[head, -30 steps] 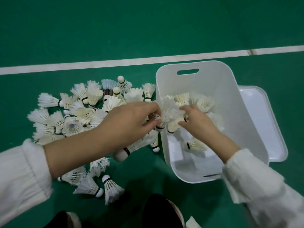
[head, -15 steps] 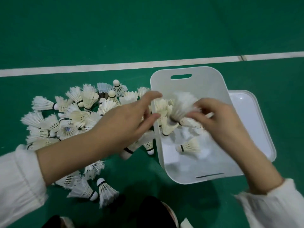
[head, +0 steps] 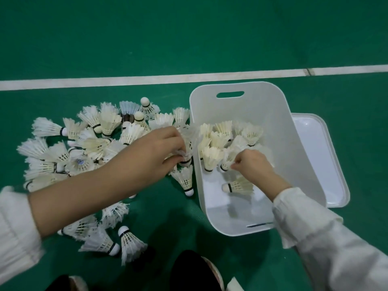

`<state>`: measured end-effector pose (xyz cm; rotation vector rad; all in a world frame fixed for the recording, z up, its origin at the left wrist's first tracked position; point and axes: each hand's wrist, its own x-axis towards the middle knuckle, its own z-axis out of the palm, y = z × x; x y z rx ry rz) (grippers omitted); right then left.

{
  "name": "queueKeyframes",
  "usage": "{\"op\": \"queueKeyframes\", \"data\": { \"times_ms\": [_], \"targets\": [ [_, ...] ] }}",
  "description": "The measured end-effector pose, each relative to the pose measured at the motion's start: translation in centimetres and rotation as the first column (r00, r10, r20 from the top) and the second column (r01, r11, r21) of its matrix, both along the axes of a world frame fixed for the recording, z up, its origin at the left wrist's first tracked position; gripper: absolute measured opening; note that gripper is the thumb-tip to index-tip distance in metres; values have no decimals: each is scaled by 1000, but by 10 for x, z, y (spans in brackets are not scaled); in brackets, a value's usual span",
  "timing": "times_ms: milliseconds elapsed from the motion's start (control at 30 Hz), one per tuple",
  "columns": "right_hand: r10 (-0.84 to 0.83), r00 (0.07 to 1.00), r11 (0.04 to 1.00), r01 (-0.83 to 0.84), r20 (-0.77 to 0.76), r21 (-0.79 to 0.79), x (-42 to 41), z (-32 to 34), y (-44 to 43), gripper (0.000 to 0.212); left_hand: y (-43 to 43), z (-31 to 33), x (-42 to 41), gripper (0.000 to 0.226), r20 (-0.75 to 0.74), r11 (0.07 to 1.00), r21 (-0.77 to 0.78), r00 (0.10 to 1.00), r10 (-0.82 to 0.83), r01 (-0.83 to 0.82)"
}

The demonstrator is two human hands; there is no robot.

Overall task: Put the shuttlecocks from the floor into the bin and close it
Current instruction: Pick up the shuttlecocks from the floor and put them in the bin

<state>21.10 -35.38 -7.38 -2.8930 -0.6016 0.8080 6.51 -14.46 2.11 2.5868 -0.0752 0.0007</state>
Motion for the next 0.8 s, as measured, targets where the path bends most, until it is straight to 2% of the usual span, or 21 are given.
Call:
{"op": "queueKeyframes", "data": {
  "times_ms": [100,200,267,333,400,467,500,533,600,667,700,733,800],
  "targets": [
    [-30,1000,998,30,6,-55,1,-12,7,15,3,-5,-1,7,32,997,66,999,-28,26],
    [-33,999,995,32,-17,-95,2,-15,8,23,3,-6,1,8,42,998,55,998,-42,40],
    [-16,999,995,12,-40,-98,3,-7,7,9,3,-6,2,8,49,999,31,998,-40,39],
    [-4,995,991,-9,-99,-133,3,4,5,41,2,-5,2,8,54,999,18,998,-38,37],
    [11,997,987,-23,-78,-157,0,26,1,52,0,-3,2,8,53,1000,5,998,-27,26],
    [0,1000,999,1,27,-43,-4,56,-3,49,-1,-2,3,8,65,1000,-10,998,-23,24],
    [-15,998,995,9,63,104,-11,73,-5,46,-3,0,3,8,73,1000,-16,997,-25,26],
    [-24,998,961,5,63,276,-21,93,-5,42,-4,2,3,7,80,999,-22,996,-31,33],
    [55,996,848,-12,-67,529,-40,128,4,44,-6,5,4,7,99,998,-32,993,-59,62],
    [188,971,825,-75,-147,559,-53,138,13,44,-10,8,6,12,109,994,-47,990,-92,98],
    [229,966,831,-128,-123,541,-55,134,18,35,-12,9,6,17,114,992,-44,987,-109,115],
    [236,969,834,-168,-66,526,-55,128,21,22,-13,10,7,22,130,991,-32,984,-122,127],
    [150,988,839,-143,29,525,-47,120,22,2,-12,13,7,26,159,995,-4,983,-94,96]
  ]
}}
